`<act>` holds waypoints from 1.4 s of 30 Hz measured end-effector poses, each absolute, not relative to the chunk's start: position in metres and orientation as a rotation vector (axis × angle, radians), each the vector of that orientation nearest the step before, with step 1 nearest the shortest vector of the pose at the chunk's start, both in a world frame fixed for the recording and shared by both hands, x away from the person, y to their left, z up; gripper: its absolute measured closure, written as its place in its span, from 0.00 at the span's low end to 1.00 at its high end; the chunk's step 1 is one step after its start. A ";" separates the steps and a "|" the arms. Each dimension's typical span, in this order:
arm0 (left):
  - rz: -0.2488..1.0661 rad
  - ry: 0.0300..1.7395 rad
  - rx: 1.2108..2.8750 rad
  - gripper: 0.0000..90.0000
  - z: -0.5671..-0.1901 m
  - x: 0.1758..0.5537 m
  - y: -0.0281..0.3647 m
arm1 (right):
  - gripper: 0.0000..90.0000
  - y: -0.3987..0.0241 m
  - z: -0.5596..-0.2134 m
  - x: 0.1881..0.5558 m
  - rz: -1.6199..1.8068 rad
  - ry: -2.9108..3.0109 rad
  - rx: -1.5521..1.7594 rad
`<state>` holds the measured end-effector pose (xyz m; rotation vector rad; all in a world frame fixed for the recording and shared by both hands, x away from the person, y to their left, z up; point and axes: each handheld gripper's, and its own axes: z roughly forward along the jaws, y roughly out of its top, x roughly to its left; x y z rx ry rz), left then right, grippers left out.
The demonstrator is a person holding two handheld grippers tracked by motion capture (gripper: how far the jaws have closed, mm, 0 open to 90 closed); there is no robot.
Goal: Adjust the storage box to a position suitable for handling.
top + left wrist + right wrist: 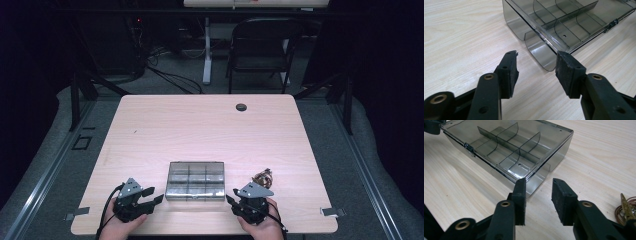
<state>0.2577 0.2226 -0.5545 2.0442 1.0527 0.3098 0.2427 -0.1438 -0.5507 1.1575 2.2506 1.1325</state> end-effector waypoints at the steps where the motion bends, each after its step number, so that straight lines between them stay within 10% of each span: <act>1: 0.304 1.053 2.043 0.58 -0.555 0.258 0.222 | 0.74 -0.144 -0.550 0.243 1.129 2.262 1.160; 42: 0.229 0.949 2.109 0.70 -0.556 0.253 0.206 | 0.94 -0.129 -0.552 0.237 1.063 2.371 1.115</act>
